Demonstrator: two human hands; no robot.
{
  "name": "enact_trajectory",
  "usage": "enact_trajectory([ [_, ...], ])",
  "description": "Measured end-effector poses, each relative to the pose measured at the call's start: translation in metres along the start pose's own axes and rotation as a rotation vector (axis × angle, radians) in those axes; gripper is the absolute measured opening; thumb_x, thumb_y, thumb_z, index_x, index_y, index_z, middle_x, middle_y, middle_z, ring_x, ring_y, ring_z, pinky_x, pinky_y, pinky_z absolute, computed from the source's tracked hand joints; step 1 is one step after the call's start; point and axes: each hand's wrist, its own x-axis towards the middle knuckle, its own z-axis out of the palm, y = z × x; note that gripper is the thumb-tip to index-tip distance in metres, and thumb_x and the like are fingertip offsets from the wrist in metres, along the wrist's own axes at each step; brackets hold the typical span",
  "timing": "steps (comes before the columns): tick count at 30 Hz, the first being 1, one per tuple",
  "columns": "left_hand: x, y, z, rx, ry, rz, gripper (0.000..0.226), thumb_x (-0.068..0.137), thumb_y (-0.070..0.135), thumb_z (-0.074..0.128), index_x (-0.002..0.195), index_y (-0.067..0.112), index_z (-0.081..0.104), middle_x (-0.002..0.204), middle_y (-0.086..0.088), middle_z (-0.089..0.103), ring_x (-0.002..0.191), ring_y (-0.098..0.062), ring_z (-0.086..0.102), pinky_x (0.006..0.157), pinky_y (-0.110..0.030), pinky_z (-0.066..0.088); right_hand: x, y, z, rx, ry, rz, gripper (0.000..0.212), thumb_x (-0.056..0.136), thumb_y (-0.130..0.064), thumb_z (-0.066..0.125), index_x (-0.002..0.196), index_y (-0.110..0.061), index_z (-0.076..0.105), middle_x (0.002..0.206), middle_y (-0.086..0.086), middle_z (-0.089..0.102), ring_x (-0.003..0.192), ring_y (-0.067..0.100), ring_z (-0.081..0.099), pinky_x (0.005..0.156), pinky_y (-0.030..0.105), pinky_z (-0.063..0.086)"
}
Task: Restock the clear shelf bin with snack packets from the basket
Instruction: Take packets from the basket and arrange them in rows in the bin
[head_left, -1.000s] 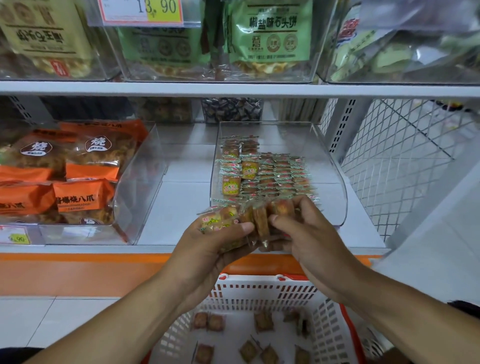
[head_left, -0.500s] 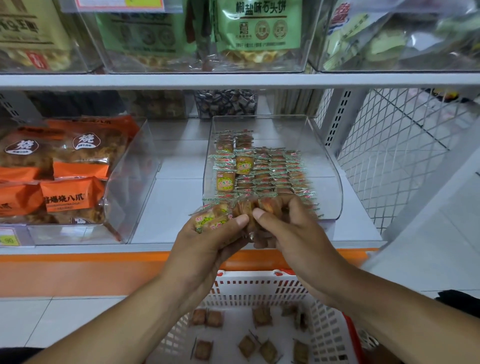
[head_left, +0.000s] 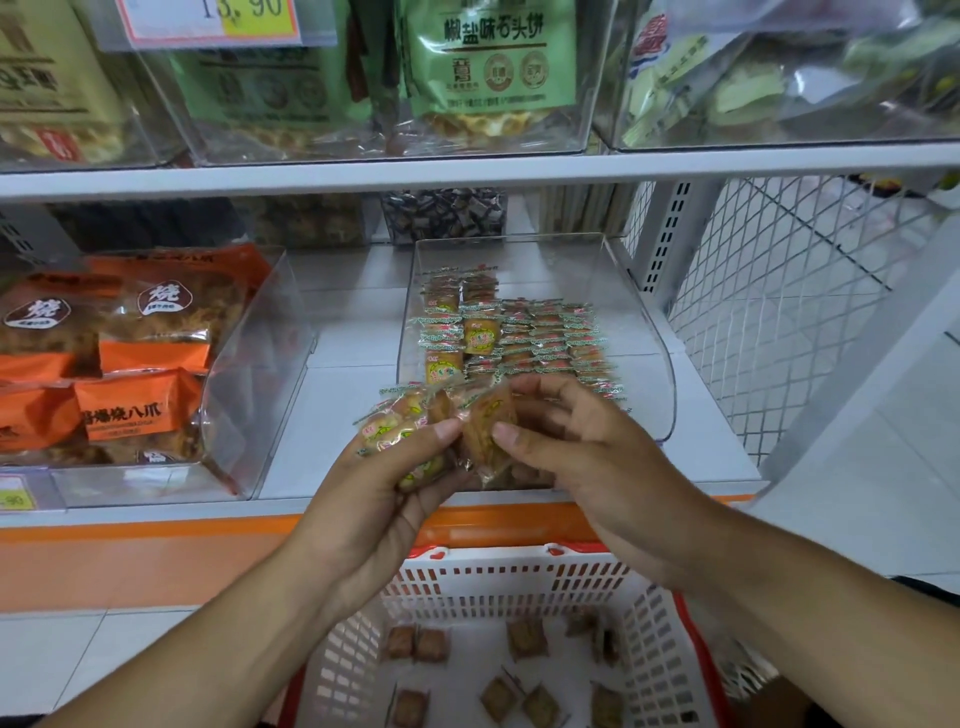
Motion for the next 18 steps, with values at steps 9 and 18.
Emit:
enact_trajectory([
  [9,0.0,0.003,0.003,0.149,-0.072,0.014,0.043,0.066,0.016,0.085,0.107,0.007,0.078,0.115,-0.023,0.074,0.101,-0.034,0.075,0.075,-0.032,0.062,0.006,-0.013,-0.022,-0.121,-0.326,0.148,0.03,0.096,-0.01,0.058,0.124,-0.012,0.067,0.118,0.004,0.072,0.101,0.011,0.066,0.083,0.026,0.052],
  [18,0.009,0.002,0.012,0.221,0.045,0.086,0.04,0.078,0.002,0.079,0.117,0.001,0.07,0.11,-0.02,0.076,0.097,-0.035,0.076,0.072,-0.033,0.063,0.027,-0.029,-0.03,-0.23,-0.344,0.203,0.05,0.082,-0.005,0.067,0.129,0.004,0.059,0.133,0.019,0.064,0.129,0.032,0.058,0.112,0.042,0.045],
])
